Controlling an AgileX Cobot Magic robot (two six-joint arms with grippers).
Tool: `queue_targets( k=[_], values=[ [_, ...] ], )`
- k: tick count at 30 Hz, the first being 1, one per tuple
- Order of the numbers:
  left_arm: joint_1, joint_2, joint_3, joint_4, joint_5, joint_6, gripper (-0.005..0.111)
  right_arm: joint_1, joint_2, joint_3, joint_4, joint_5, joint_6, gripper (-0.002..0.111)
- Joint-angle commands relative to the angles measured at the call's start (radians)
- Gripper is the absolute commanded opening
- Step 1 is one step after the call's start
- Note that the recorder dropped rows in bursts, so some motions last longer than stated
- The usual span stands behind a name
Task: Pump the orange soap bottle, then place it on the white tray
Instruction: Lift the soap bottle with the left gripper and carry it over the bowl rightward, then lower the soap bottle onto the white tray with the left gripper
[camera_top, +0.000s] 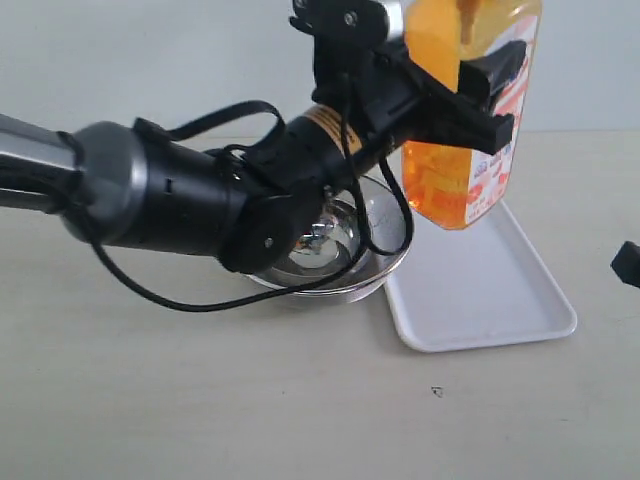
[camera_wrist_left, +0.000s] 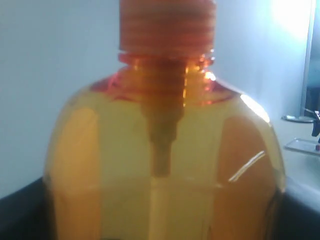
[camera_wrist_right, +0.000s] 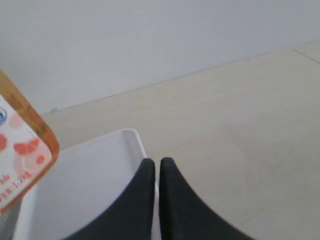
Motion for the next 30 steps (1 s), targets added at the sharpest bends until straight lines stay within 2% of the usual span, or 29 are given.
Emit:
queue_targets(
  k=[1,8,26,28,30],
  values=[
    [-0.025,0.079,-0.087,-0.004,-0.061,-0.015,0.005,-0.007,-0.009,0.005,0.11,-0.068,-0.03,0.0],
    [-0.042,0.176,-0.175,-0.004,-0.02,-0.015,0.005,-0.007,-0.009,0.005,0.109,-0.068,-0.039,0.0],
    [-0.042,0.249,-0.179,-0.012,-0.041,-0.015,0.005,-0.007,-0.009,0.005,0.075,-0.046,-0.037,0.0],
    [-0.04,0.249,-0.179,-0.012,-0.041,-0.015,0.01,-0.007,-0.009,0.005,0.075,-0.046,-0.037,0.0],
    [-0.04,0.249,-0.179,-0.012,-0.041,-0.015,0.021,-0.007,-0.009,0.005,0.075,-0.046,-0.037,0.0]
  ],
)
